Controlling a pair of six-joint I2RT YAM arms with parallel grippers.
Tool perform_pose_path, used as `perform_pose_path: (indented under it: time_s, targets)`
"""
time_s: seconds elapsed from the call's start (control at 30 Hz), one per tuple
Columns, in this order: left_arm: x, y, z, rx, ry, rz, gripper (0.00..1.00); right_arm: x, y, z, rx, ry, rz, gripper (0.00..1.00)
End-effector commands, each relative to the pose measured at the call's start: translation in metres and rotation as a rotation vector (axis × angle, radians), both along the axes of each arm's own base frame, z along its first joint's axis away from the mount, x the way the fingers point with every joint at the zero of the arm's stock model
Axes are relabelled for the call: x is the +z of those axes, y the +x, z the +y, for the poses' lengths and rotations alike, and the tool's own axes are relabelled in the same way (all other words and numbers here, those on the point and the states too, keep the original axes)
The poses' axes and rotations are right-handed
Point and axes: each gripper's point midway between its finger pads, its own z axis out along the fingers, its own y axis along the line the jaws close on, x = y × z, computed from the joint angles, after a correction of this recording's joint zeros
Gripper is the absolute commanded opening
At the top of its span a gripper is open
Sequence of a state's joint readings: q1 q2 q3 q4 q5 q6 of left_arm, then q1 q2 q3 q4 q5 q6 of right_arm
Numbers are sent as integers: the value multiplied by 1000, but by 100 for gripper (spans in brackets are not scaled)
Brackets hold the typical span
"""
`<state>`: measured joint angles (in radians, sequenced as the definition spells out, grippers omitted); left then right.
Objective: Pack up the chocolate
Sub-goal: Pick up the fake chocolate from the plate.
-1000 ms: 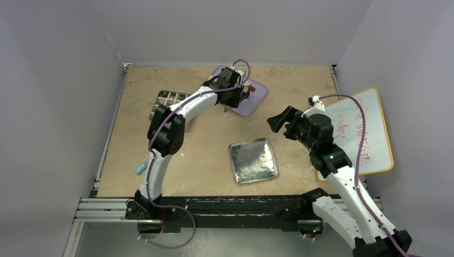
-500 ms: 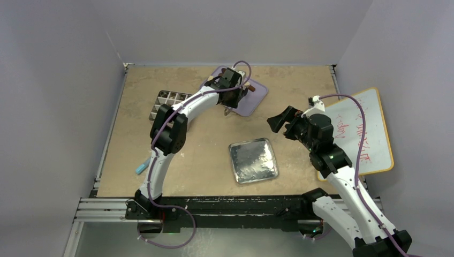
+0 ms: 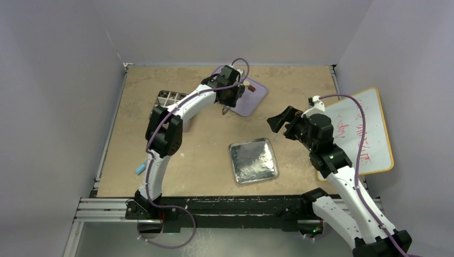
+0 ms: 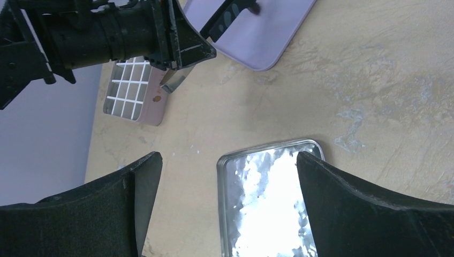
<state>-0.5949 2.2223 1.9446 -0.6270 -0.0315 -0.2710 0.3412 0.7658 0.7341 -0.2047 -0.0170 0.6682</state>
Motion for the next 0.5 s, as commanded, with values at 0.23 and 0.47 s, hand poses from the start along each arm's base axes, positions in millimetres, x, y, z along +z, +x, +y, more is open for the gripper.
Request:
perform_pose_path:
  time_s: [0.23,0.47]
  targets:
    - [50,-6,11,31,-58,-48,18,21,4,1,7,1,-71,97]
    - [50,3,25,63,-48,-58,23,21,4,1,9,3,-73,97]
